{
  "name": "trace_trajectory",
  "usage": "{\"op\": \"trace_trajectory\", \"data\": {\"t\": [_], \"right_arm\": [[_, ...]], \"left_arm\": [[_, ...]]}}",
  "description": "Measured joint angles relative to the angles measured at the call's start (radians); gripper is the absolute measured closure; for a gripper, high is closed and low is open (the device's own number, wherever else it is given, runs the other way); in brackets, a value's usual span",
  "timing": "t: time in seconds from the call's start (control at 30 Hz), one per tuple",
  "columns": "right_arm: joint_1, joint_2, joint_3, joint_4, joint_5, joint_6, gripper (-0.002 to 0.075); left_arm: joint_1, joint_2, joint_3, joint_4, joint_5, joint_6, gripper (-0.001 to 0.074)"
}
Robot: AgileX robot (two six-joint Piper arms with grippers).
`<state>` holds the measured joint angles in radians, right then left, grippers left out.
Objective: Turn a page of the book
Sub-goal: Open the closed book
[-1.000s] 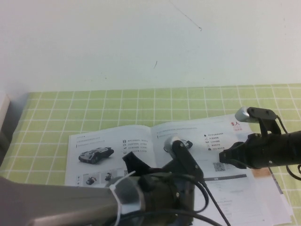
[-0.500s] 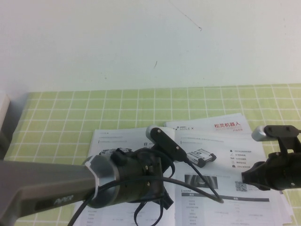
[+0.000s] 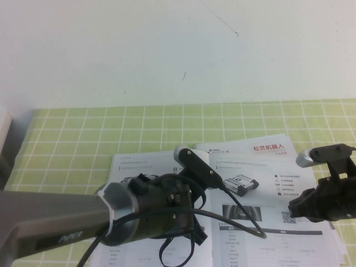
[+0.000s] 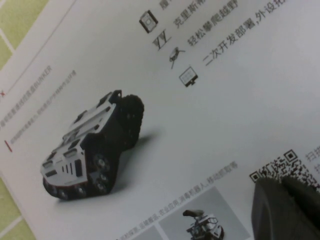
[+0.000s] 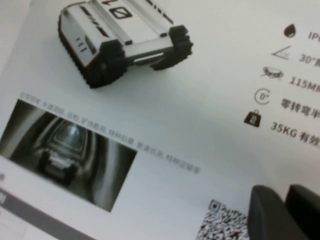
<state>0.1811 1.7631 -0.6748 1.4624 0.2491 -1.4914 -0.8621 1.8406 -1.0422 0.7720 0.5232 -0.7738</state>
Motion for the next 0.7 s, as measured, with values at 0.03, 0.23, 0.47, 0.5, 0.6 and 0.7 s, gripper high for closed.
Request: {"op": "trace_trajectory", "data": {"t": [0.03, 0.23, 0.47, 0.5, 0.6, 0.7], "right_arm": [[0.000, 0.000, -0.007, 0.000, -0.004, -0.003, 0.0639], [0.000, 0.000, -0.053, -0.002, 0.045, -0.009, 0.0639], [0.000, -0.113, -0.055, -0.002, 0.065, -0.009, 0.0641], [0.000, -0.144, -0.055, -0.002, 0.065, -0.009, 0.0643], [0.000, -0.282, -0.055, -0.002, 0.065, -0.009, 0.0659], [0.000, -0.443, -0.055, 0.004, 0.078, -0.020, 0.0680]], "left_arm": [[0.000, -0.006, 0.000, 0.000, 0.002, 0.000, 0.0738], [0.000, -0.087, 0.000, 0.021, 0.010, -0.031, 0.0738], [0.000, -0.240, 0.002, 0.176, 0.089, -0.158, 0.0738], [0.000, -0.271, 0.006, 0.201, 0.093, -0.168, 0.0738], [0.000, -0.385, 0.013, 0.263, 0.072, -0.181, 0.0738], [0.000, -0.515, 0.017, 0.271, 0.021, -0.155, 0.0738]]}}
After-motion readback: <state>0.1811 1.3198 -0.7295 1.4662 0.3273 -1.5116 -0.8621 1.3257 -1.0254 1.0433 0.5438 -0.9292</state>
